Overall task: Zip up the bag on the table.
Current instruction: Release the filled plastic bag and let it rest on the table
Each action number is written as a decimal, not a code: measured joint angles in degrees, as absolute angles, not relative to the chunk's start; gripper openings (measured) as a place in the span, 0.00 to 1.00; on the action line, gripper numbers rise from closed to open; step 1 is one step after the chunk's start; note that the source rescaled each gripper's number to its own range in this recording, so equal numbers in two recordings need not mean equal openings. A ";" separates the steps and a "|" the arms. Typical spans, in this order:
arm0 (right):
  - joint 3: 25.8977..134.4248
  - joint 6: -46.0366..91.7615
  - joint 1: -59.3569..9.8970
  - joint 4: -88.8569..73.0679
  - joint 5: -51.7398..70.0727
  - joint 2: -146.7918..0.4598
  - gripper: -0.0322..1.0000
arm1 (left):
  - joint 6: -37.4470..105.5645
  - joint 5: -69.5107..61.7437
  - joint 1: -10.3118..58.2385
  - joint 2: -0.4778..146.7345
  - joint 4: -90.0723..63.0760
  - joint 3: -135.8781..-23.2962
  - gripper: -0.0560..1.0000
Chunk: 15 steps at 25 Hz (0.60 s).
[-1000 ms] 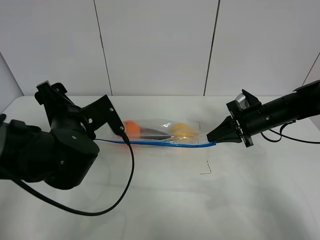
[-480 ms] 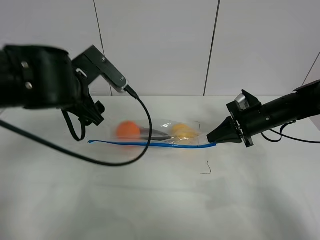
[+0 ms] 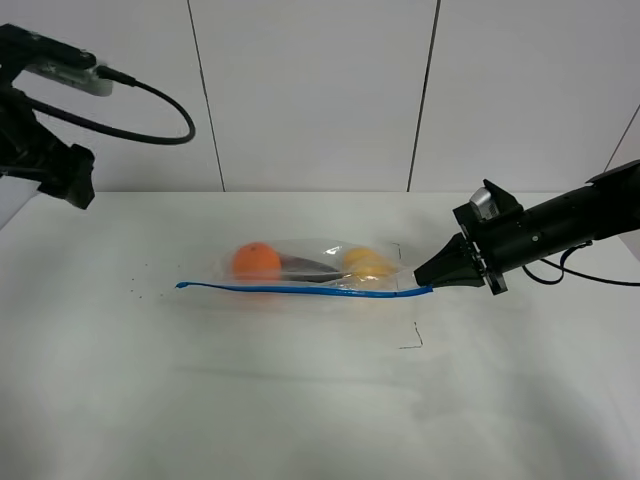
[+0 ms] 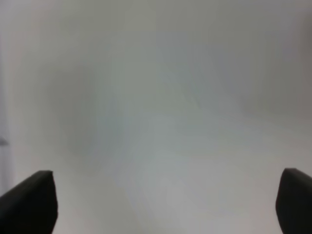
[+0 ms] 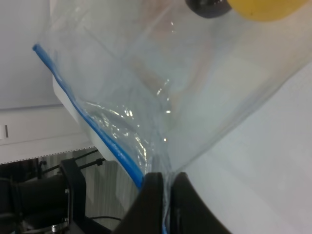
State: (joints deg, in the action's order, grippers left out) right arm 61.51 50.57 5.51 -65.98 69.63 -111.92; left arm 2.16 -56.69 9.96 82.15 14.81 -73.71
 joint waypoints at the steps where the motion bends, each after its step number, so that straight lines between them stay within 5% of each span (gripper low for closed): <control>1: 61.51 50.62 5.51 -65.98 69.63 -111.92 0.03 | 3.59 -56.76 7.59 82.03 10.72 -73.76 1.00; 7: 61.51 50.62 5.51 -65.98 69.63 -111.92 0.03 | 5.68 -56.82 -1.92 76.85 6.02 -73.76 1.00; 15: 61.51 51.06 5.51 -65.98 69.63 -111.92 0.03 | 4.10 -57.48 -5.95 68.31 7.50 -73.76 1.00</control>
State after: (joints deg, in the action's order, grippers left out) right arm 61.51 51.06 5.51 -65.98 69.63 -111.92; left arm 4.10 -57.48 -5.95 68.31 7.50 -73.76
